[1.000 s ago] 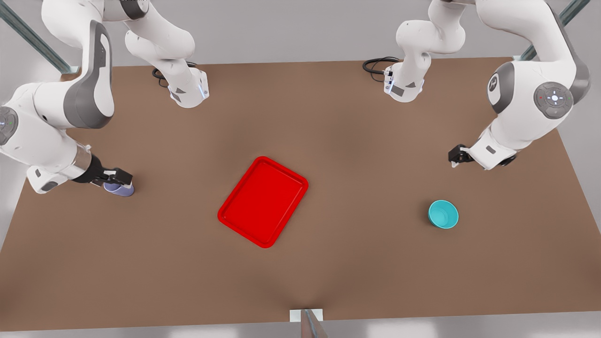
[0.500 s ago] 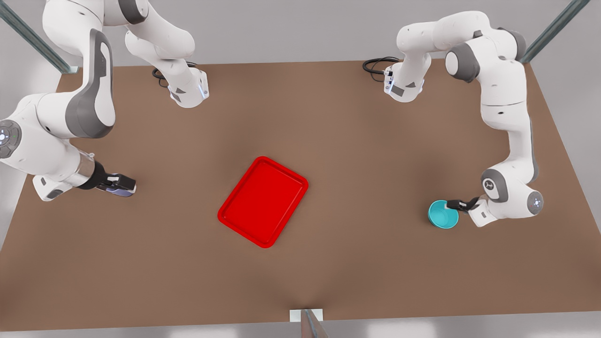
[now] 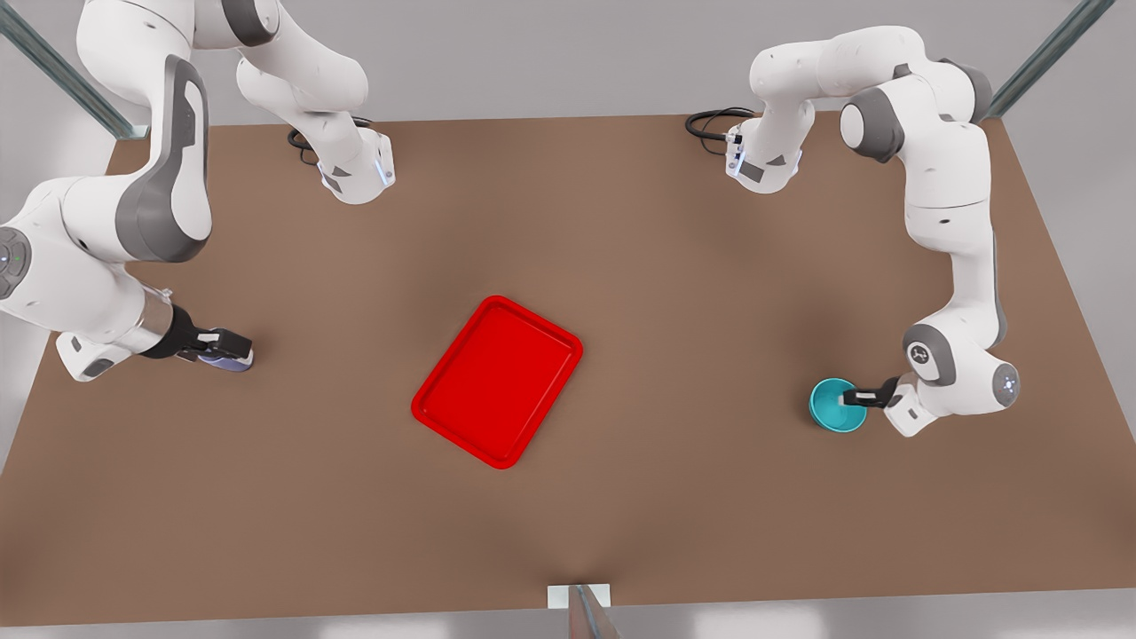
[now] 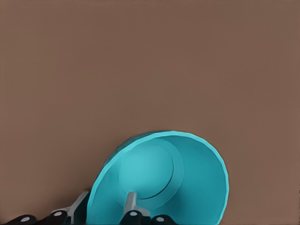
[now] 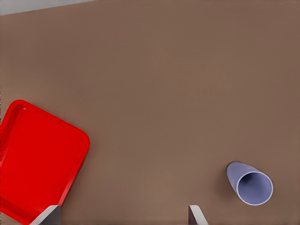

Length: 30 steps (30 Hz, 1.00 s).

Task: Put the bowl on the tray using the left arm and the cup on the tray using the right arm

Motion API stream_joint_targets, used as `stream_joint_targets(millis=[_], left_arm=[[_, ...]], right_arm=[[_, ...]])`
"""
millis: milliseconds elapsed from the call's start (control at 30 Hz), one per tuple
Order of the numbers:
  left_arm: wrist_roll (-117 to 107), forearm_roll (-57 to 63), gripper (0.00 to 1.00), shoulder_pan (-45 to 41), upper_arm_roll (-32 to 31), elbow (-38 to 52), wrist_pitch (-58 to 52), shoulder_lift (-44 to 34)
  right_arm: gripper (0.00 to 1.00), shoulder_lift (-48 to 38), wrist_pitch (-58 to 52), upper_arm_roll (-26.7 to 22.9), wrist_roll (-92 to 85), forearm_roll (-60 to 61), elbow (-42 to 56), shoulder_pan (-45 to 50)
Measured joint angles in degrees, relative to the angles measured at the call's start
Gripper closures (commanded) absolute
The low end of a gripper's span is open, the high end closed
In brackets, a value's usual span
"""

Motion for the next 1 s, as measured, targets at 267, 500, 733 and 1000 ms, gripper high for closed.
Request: stream_joint_targets(millis=[267,500,733,1000], left_arm=[[-2.7,0.3,0.79,0.0,-0.8,0.1,-1.0,-0.5],[-35.0,2.8,0.79,-16.5,-4.3,0.1,-3.3,-10.1],[-71.1,0.5,0.79,-40.1,-5.1,2.7,-2.4,-8.7],[-95.9,-3.5,0.79,-48.8,-6.7,15.9,-0.2,0.1]], right_arm=[[0.0,0.4,0.0,0.0,0.1,0.1,0.1,0.0],[0.0,0.4,0.0,0.0,0.1,0.2,0.1,0.0],[0.0,0.4,0.0,-0.1,0.1,0.2,0.1,0.0],[0.0,0.7,0.0,-0.1,0.1,0.2,0.1,0.0]])
